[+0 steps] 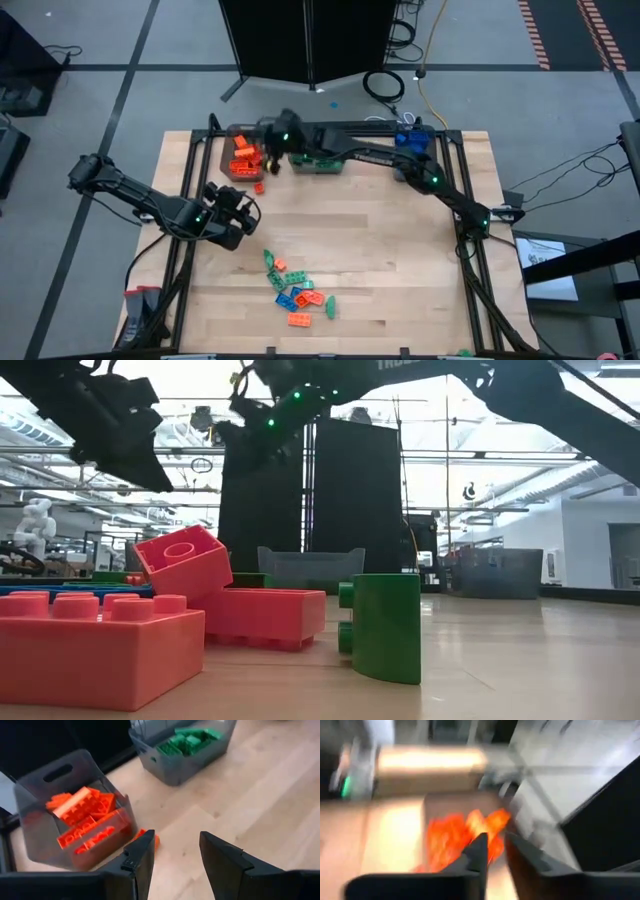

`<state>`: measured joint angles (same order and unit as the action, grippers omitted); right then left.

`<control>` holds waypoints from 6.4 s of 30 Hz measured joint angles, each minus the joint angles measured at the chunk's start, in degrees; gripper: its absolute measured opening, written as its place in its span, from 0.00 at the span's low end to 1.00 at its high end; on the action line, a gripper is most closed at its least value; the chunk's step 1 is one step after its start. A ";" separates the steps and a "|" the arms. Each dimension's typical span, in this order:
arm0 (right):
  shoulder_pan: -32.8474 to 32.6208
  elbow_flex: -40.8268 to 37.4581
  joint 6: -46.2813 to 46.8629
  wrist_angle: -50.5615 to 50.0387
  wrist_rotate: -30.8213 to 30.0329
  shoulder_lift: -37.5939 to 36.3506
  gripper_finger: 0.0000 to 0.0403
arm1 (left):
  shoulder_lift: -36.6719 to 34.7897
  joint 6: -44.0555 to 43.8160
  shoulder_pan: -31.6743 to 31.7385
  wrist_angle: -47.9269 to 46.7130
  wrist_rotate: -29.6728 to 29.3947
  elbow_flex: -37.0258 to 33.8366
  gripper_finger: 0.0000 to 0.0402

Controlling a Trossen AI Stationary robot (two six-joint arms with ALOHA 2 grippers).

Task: Sort blocks
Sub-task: Put the orange game piece into the left black bin

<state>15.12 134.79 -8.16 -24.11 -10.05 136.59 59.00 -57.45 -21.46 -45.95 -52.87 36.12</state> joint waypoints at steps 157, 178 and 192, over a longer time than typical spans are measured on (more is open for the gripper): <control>-19.84 0.17 -4.11 -51.25 8.19 -10.65 0.09 | -30.27 5.78 -0.04 -15.02 -4.56 -0.15 0.00; -17.80 0.12 -24.52 -45.83 16.42 6.18 0.70 | -30.24 5.31 -0.06 -14.95 -2.38 -0.15 0.06; -14.64 -1.49 -20.18 -46.11 16.53 11.26 0.67 | -30.26 5.33 -0.04 -14.69 -2.24 -0.13 0.06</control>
<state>0.48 133.31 -28.35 -70.22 6.49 147.85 28.74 -52.12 -21.50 -60.64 -55.11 35.99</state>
